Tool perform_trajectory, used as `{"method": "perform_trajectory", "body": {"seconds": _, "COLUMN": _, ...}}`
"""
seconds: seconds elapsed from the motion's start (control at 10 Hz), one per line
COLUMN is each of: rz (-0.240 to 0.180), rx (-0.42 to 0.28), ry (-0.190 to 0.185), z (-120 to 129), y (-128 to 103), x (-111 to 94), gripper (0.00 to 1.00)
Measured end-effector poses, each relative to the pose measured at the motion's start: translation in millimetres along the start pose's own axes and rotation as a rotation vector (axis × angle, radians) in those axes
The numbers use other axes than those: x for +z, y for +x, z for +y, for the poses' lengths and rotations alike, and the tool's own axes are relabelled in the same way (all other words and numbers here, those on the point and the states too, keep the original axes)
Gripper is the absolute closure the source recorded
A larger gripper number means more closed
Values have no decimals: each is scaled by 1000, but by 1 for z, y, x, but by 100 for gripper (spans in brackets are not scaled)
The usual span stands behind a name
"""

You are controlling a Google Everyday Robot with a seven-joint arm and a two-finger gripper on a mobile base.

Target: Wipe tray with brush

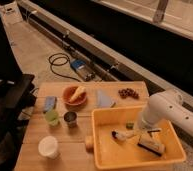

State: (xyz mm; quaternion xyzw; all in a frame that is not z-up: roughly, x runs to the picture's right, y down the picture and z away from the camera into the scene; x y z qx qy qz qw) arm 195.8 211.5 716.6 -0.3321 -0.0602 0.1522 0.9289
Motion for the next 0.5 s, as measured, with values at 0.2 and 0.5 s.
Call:
{"method": "perform_trajectory", "body": {"seconds": 0.2, "rz": -1, "rx": -7, "ry": -8, "z": 11, "y": -18, "x": 4, "gripper": 100}}
{"method": "perform_trajectory", "body": {"seconds": 0.5, "rz": 18, "rx": 21, "ry": -11, "z": 15, "y": -13, "x": 6, "gripper": 100}}
